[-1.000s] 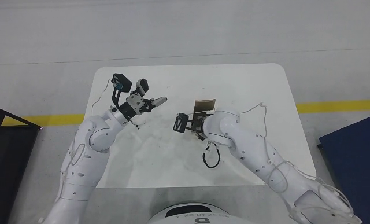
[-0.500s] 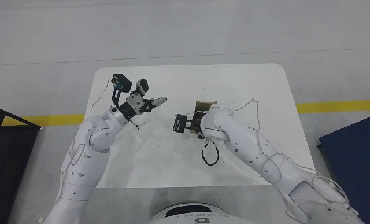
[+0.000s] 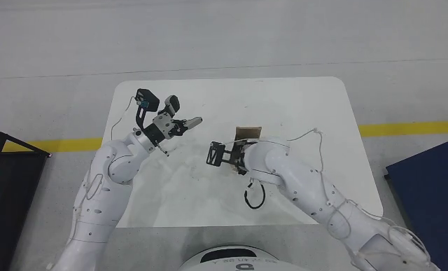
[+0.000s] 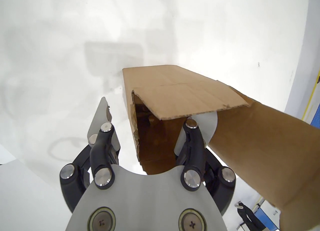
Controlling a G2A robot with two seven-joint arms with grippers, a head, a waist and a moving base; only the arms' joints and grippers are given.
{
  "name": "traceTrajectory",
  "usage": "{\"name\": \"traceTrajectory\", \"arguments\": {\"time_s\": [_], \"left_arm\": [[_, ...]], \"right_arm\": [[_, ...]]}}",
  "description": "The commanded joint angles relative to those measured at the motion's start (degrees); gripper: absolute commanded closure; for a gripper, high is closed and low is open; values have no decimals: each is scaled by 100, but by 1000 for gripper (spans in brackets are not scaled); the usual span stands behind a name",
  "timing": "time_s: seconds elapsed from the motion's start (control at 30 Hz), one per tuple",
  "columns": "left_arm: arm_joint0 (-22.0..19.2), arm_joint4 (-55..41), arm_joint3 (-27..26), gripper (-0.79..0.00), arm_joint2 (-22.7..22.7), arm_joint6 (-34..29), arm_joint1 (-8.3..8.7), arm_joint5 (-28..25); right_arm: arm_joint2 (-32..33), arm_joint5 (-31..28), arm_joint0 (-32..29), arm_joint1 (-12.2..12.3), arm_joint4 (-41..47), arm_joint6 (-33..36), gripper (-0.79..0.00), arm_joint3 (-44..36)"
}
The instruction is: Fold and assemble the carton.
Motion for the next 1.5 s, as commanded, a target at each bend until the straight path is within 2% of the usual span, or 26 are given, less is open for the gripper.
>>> {"name": "traceTrajectory", "arguments": {"time_s": [0.0, 0.13, 0.33, 0.53, 0.57, 0.63, 0.7, 0.73, 0.87, 1.13, 1.3, 1.47], "left_arm": [[0, 0, 0, -785, 0, 0, 0, 0], [0, 0, 0, -785, 0, 0, 0, 0], [0, 0, 0, -785, 0, 0, 0, 0], [0, 0, 0, -785, 0, 0, 0, 0], [-8, 129, -38, -785, 2, -54, 6, 20], [19, 1110, -359, -785, 73, -373, 45, 216], [77, 1846, -596, -785, 254, -580, 66, 237], [97, 1849, -615, -785, 338, -566, 64, 163], [-58, 2155, -593, -785, 715, -893, 47, 93], [-681, 2319, -44, -785, 1550, -1095, -91, 320], [-1039, 2513, 333, -785, 1966, -1098, -183, 517], [-1265, 2386, 577, -785, 2197, -1043, -250, 480]], "right_arm": [[240, -32, -312, 96, -182, -230, -785, -351], [1001, -429, -1204, 355, -379, -1199, -785, -1144], [2738, -1369, -3317, 803, -1193, -3599, -785, -2250], [2738, -1369, -3317, 803, -1193, -3599, -785, -2250], [2738, -1369, -3317, 803, -1193, -3599, -785, -2250], [2745, -1338, -3317, 802, -1173, -3634, -785, -2228], [3005, -816, -3305, 789, -968, -3972, -785, -1901], [3134, -591, -3331, 786, -888, -4137, -785, -1749], [3568, -528, -3333, 804, -347, -4843, -785, -1097], [3746, -420, -3136, 804, -6, -5285, -785, -677], [3486, -572, -2842, 786, 7, -5335, -785, -405], [3192, -579, -2535, 754, 57, -5183, -785, -197]]}}
